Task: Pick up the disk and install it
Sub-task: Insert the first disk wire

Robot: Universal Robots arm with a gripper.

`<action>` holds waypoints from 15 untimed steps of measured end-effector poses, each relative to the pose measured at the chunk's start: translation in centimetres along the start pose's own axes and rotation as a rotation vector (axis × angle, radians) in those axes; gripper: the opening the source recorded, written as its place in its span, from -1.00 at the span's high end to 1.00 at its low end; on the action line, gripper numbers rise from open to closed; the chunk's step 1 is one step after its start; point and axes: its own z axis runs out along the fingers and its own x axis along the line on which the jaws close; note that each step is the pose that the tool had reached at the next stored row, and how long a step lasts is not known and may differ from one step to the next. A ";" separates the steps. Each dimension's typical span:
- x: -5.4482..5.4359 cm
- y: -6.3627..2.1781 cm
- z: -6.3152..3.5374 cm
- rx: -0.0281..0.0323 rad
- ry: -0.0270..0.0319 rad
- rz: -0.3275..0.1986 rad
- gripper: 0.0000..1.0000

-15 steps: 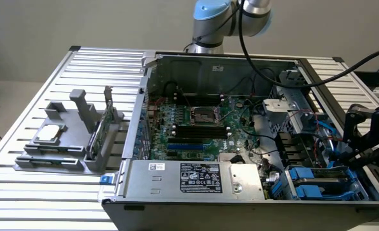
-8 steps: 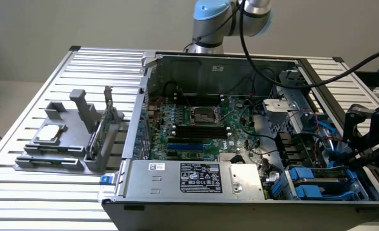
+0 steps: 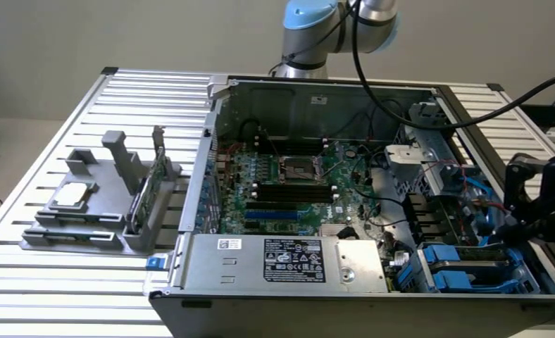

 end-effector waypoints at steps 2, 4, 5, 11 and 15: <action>0.0 -0.02 0.00 0.0114 0.0129 0.008 0.68; 0.0 -0.04 0.00 0.0198 0.0266 0.017 0.68; 0.1 -0.07 -0.01 0.0206 0.0326 0.021 0.68; 0.2 -0.21 -0.37 0.0048 0.0658 0.048 0.68; 0.2 -0.24 -0.40 0.0142 0.0859 0.067 0.68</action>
